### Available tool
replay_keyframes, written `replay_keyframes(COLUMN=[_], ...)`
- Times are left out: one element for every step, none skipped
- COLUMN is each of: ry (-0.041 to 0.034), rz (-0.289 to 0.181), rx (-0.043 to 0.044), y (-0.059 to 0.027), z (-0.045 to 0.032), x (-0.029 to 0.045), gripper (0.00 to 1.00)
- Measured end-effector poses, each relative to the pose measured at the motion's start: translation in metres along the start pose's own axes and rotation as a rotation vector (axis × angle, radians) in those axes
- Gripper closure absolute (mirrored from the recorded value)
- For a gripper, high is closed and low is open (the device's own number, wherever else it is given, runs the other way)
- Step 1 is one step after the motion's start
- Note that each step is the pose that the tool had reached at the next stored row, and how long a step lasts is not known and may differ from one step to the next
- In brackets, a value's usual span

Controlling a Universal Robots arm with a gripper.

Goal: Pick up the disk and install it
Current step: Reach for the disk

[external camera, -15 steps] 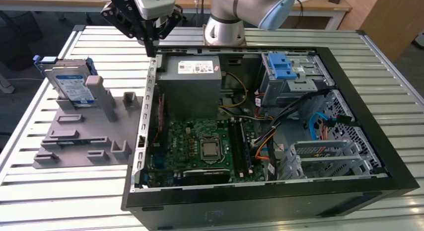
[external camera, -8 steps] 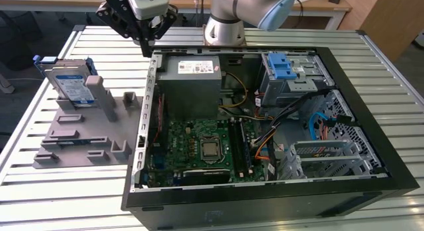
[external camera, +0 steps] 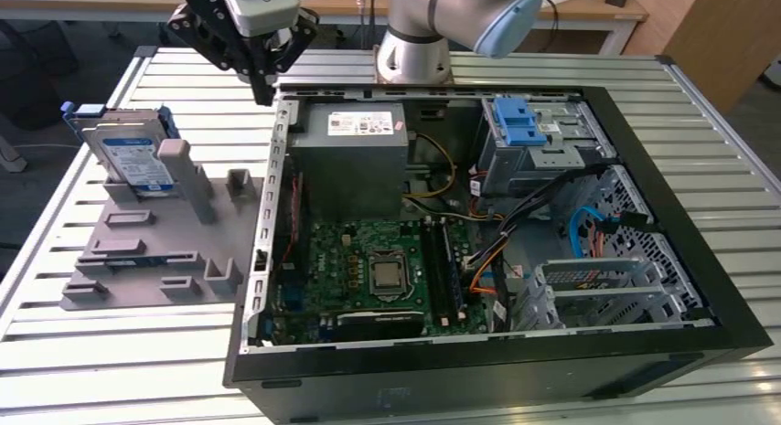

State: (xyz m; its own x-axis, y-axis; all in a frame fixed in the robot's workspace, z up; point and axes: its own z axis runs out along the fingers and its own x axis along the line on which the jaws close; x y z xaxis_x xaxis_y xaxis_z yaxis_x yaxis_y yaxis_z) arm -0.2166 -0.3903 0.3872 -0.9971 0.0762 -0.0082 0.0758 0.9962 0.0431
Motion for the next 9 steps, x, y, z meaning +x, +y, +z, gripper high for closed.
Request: replay_keyframes(ry=[0.0003,0.0004,0.0006,0.0008,0.0009,0.0012,0.0013,0.0015,0.0017], rz=[0.000,0.000,0.000,0.000,0.000,0.000,0.000,0.000,0.000], rx=[0.0001,0.0001,0.0001,0.0001,0.0001,0.0001,0.0001,0.0001,0.0002], y=[0.0000,0.0000,0.0001,0.0001,0.0001,0.0001,0.0002,0.0002,0.0002], z=[0.0000,0.0001,0.0002,0.0003,0.0004,0.0004,0.0005,0.0006,0.0007], x=[0.0010,0.0020,0.0030,0.0040,0.0050,0.0060,0.0070,0.0080,0.0090], gripper=[0.89,0.89,0.89,0.89,0.89,0.89,0.89,0.89,0.89])
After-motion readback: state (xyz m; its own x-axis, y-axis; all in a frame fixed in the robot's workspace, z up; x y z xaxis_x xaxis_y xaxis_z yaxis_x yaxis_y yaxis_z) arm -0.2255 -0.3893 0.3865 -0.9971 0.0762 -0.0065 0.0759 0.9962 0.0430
